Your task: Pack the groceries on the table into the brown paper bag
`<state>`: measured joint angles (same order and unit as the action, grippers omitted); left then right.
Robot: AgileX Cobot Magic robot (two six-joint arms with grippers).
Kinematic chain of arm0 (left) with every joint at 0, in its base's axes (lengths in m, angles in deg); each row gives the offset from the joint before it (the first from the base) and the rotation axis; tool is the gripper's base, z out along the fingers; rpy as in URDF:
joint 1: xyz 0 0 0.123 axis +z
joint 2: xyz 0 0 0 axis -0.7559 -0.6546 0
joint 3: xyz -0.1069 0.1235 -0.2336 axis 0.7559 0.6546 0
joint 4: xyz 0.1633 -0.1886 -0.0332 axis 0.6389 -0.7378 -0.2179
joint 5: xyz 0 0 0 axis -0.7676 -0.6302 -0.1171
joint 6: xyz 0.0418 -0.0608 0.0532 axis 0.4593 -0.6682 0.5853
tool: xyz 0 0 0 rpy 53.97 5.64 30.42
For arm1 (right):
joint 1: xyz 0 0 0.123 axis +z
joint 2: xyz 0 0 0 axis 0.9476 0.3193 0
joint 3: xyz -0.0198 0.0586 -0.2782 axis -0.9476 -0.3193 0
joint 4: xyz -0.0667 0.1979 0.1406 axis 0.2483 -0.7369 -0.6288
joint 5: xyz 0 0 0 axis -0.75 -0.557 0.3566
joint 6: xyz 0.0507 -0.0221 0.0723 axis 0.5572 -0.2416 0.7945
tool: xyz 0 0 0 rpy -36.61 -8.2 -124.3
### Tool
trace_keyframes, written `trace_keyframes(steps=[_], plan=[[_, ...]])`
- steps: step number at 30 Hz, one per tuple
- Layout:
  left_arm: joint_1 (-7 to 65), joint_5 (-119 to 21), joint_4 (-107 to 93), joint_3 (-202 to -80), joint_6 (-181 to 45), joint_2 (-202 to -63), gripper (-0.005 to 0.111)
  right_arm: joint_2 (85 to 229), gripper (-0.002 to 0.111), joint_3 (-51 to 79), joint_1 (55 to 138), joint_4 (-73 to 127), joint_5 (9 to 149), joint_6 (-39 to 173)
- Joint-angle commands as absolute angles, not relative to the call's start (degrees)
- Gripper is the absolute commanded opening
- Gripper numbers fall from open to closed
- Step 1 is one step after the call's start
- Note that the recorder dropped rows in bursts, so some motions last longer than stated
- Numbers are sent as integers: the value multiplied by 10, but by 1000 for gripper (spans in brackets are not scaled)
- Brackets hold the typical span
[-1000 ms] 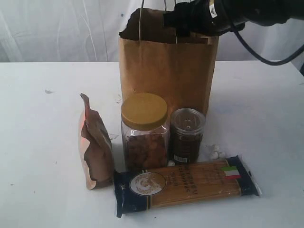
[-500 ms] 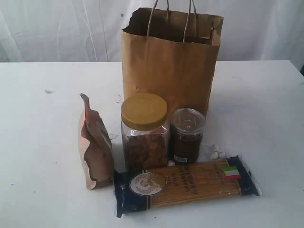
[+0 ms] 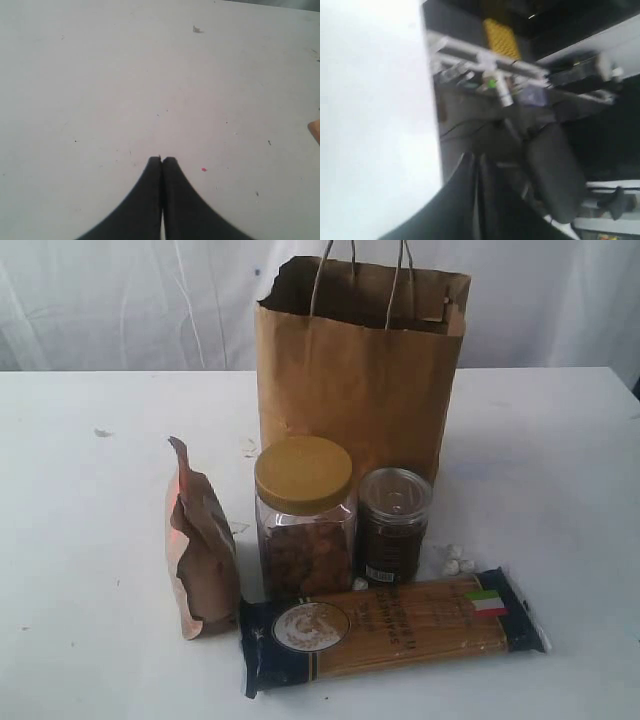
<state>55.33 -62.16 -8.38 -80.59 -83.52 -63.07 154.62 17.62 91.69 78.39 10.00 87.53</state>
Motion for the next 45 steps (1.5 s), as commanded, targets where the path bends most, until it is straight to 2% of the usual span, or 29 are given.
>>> trace_keyframes(steps=[1, 6, 9, 15, 36, 40, 45], plan=[[551, -620, -83, -804, -835, -628, 0, 1546, 0, 90, 901, 657, 114, 818], [551, -620, -83, -804, -835, -628, 0, 1538, 0, 17, 901, 521, 101, 979], [551, -620, -83, -804, -835, -628, 0, 1538, 0, -34, 901, 467, 95, 981], [551, -620, -83, -804, -835, -628, 0, 1538, 0, -148, 902, 432, 240, 981], [551, -620, -83, -804, -835, -628, 0, 1529, 0, -138, 903, 385, 207, 961], [551, -620, -83, -804, -835, -628, 0, 1488, 0, -114, 903, 356, 206, 910], [551, -620, -83, -804, -835, -628, 0, 1370, 0, -113, 903, 339, 224, 870]])
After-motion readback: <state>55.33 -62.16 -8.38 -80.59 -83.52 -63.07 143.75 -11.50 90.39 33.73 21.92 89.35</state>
